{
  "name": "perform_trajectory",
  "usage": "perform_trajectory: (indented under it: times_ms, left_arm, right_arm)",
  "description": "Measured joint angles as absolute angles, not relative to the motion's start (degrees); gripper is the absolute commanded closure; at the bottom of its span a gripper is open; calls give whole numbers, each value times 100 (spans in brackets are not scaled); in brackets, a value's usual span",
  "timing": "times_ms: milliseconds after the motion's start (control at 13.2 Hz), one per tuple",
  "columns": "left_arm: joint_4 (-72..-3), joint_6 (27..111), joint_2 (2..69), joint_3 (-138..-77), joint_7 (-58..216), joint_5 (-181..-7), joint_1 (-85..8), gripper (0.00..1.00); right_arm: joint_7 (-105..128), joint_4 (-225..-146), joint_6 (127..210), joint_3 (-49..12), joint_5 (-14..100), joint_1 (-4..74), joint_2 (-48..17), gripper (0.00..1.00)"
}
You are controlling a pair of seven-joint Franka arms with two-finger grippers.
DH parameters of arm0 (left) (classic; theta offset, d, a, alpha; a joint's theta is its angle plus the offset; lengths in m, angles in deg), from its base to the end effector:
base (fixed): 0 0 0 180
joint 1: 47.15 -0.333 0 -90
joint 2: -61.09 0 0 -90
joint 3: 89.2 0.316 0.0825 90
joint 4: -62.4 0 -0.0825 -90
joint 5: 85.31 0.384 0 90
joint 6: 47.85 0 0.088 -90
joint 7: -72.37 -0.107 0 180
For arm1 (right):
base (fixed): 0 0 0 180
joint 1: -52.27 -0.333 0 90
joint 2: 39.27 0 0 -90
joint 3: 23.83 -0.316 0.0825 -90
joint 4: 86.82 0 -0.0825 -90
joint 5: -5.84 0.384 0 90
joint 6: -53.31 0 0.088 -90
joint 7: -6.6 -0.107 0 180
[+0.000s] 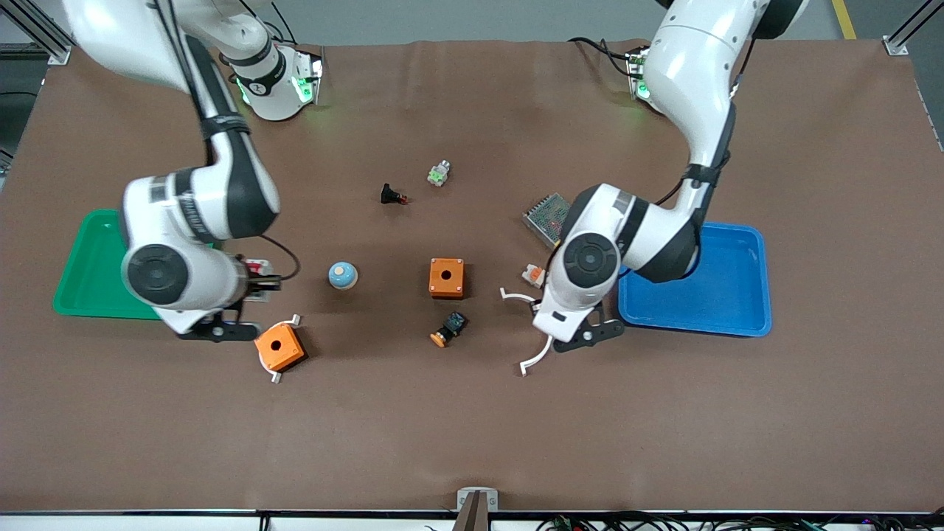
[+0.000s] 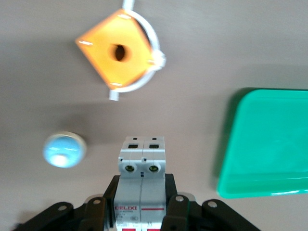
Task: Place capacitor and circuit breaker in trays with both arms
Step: 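Carry the breaker to the green tray while the left gripper carries the capacitor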
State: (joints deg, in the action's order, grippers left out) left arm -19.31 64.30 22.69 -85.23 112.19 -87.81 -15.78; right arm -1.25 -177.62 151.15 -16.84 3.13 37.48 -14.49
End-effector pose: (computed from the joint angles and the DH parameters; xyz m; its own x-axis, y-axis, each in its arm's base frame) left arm 0.6222 -0.3356 0.2908 0.9689 0.2256 -0.1017 0.2166 -0.9719 -0.0916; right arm 0.6340 0.0913 0.3673 0.9581 -0.0043 -0.2865 0.0356 -0.9903 0.1340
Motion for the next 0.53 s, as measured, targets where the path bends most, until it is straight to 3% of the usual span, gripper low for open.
perform_trajectory:
  times_ms: [303, 529]
  left_arm:
    - [-3389, 6441, 3086, -8517, 9672, -8781, -2498, 100]
    - [-3934, 6477, 3218, -8522, 8657, -8781, -3109, 99]
  right_arm:
    - [1407, -19028, 16112, -1656, 306, 4828, -1974, 100]
    - [2318, -19907, 16908, -1658, 302, 5421, -2113, 100]
